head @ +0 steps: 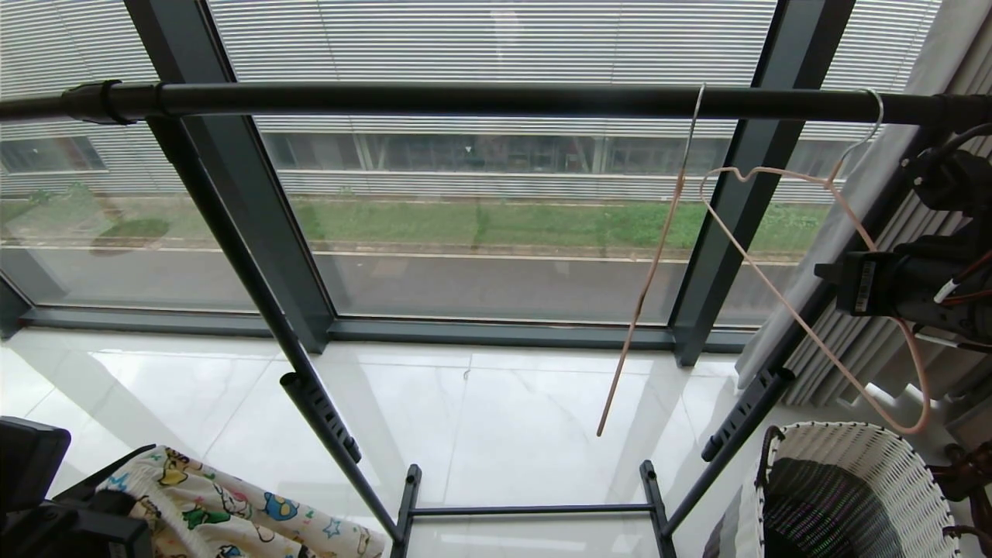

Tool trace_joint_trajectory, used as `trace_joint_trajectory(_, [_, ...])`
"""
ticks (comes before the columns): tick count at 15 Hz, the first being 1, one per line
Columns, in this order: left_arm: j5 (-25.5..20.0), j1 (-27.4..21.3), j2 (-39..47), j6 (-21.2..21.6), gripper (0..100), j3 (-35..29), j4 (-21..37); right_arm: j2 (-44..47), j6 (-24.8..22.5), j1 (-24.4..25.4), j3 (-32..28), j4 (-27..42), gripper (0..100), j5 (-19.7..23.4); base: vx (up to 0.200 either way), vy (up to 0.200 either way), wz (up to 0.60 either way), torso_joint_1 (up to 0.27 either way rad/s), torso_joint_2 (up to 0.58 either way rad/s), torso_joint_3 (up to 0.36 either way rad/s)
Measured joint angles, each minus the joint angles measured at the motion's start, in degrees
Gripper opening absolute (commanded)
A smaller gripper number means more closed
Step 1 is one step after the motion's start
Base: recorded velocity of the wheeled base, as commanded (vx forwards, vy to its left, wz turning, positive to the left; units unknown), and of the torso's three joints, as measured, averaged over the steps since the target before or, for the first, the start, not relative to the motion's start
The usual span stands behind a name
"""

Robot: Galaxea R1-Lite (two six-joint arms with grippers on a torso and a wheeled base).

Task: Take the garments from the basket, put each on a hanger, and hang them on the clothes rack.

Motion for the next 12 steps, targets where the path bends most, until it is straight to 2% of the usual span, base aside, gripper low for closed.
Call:
trace_joint_trajectory(6, [-0.1, 0.0, -1.3, 0.1, 0, 1.2, 0.0, -1.7, -0.2, 0.0, 0.0, -1.6, 0, -1.9, 0.0, 0.0, 0.0, 0.0, 0.0, 0.0])
trace_joint_trajectory(12, [0.0, 0.0, -1.8, 0.4, 0, 1.2, 0.0, -5.1, -1.4, 0.0, 0.3, -2.3, 0, -2.1, 0.0, 0.0, 0.0, 0.0, 0.0, 0.0])
